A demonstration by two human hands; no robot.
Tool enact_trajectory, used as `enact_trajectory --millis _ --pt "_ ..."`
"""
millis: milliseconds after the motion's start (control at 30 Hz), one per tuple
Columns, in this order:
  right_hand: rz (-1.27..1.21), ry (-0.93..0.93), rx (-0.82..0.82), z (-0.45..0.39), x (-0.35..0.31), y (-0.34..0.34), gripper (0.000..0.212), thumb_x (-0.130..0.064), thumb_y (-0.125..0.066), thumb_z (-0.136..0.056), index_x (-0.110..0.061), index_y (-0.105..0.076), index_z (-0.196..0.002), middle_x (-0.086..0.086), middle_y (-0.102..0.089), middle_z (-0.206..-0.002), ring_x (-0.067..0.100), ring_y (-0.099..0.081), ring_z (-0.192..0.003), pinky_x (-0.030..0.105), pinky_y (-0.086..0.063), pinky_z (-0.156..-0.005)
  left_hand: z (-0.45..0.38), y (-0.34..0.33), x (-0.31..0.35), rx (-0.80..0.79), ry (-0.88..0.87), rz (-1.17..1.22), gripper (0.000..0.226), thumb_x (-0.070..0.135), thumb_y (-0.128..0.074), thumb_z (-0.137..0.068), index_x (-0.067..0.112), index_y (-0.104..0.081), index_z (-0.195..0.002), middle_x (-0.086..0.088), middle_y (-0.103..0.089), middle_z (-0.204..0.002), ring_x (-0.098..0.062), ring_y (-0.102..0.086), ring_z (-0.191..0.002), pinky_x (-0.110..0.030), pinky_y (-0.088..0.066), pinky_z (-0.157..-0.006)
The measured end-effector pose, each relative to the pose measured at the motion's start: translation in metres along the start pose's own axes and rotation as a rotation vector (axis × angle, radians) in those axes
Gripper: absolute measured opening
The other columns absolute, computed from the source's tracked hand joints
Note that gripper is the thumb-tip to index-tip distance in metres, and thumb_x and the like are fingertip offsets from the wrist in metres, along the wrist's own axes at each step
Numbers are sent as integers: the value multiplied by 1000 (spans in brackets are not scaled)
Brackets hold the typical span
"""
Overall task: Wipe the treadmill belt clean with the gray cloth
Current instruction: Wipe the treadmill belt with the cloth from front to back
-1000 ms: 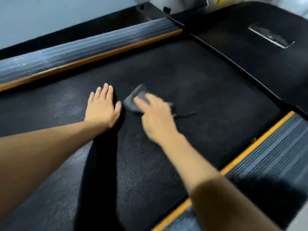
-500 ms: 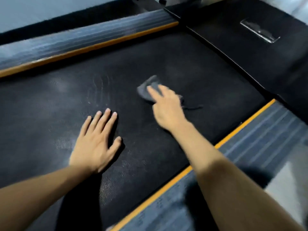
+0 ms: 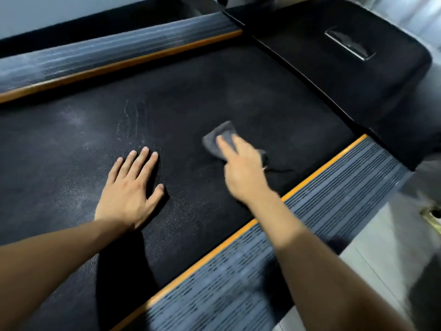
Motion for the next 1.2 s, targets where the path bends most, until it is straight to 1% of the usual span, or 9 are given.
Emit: enact_trajectory --millis 167,300,400,567,667,833,933,1067,1200 --pt "80 221 -142 20 -4 6 72 -9 -58 -85 -23 -36 -152 19 -37 -154 37 -40 -138 44 -35 -113 1 -1 0 8 -1 1 75 58 -28 -94 26 -18 -162 1 -15 -170 -20 -9 -158 -42 -4 -128" --pt "267 -180 -179 13 82 45 70 -22 -47 -97 -24 -13 -158 20 -21 -160 41 -32 -139 46 -32 -111 0 -1 0 14 -4 -3 76 59 -27 -94 26 -18 -162 1 -14 -171 -20 -8 -158 -42 -4 -128" --pt "265 -285 -240 21 64 46 76 -21 -48 -98 -24 -3 -158 16 -9 -163 38 -21 -143 46 -26 -115 0 -1 0 20 2 -2 76 59 -27 -94 26 -18 -162 0 -15 -170 -20 -9 -158 -42 -4 -128" --pt "81 15 -267 66 -33 16 86 -3 -56 -90 -24 -9 -158 16 -3 -165 33 -10 -149 42 -16 -120 0 -1 1 11 0 -6 77 59 -26 -93 25 -19 -162 -1 -17 -170 -22 -11 -158 -43 -5 -128" --pt "42 115 -290 71 -27 19 90 3 -56 -88 -33 -12 -157 9 -6 -166 28 -12 -151 39 -20 -120 1 -1 0 3 3 -9 77 59 -26 -93 25 -18 -162 -1 -16 -170 -22 -10 -158 -42 -5 -128" --pt "155 -387 -229 29 50 41 84 -5 -53 -92 -29 -7 -158 12 -1 -165 33 -13 -149 41 -21 -121 1 1 1 16 4 1 76 58 -27 -94 27 -18 -162 0 -15 -170 -20 -8 -158 -43 -5 -128" --pt "126 -493 -243 27 43 45 85 -7 -53 -94 -28 -2 -158 9 5 -166 30 -7 -150 42 -18 -121 0 0 1 1 10 -6 76 58 -29 -94 26 -17 -162 0 -13 -171 -20 -7 -158 -42 -4 -128" --pt "51 -110 -212 64 -26 14 80 -4 -57 -84 -20 -25 -156 22 -15 -162 38 -27 -145 44 -29 -117 1 3 3 -6 15 -7 77 56 -31 -93 24 -21 -162 -2 -17 -170 -22 -12 -158 -44 -7 -128" --pt "62 134 -215 74 -54 0 76 -16 -63 -88 -37 -28 -153 7 -27 -162 30 -41 -139 42 -44 -107 2 5 3 -25 1 -11 78 56 -31 -91 21 -27 -160 -3 -23 -168 -25 -17 -156 -44 -8 -127"
Point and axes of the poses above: each hand's wrist, its own z-axis away from the middle knuckle, its own y-axis out of the back of the hand, x = y × z, the point moved 3 cm from there along -z, towards the middle knuckle
